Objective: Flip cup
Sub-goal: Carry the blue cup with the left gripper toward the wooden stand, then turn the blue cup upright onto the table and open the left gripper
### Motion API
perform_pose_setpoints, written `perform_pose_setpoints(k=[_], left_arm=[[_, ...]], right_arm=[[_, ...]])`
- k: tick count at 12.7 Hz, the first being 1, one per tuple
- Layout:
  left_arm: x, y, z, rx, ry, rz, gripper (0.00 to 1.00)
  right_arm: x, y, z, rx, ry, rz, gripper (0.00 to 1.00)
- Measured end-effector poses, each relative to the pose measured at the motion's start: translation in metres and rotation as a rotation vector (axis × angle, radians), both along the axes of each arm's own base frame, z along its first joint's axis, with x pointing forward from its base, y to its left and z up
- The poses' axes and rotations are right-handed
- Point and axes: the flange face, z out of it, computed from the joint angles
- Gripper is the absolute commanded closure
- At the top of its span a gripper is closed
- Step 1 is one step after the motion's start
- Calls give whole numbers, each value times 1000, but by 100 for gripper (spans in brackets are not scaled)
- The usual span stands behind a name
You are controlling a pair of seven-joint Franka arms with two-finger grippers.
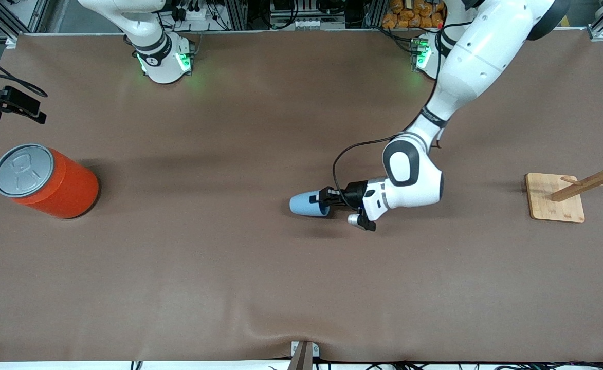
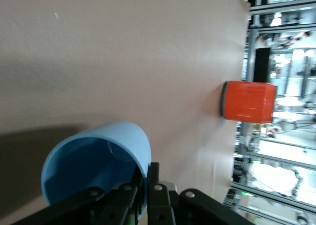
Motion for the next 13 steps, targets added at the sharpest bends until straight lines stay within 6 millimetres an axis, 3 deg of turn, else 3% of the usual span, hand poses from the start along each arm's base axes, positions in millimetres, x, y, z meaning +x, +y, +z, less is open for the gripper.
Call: perform_pose_setpoints(k=[3,7,10,13], left_arm=[[22,39,71,148,-9,3,100],[34,126,130,507,2,-12,100],[30,149,143,718,-27,1,100],[28,180,125,893,-30,17,100]], right_arm=[[0,-1,-1,0,4,-3,0],[-2,1,-2,1,15,1,0],[-2,1,2,1,12,2,0],[-2,1,2,3,11,27,0]])
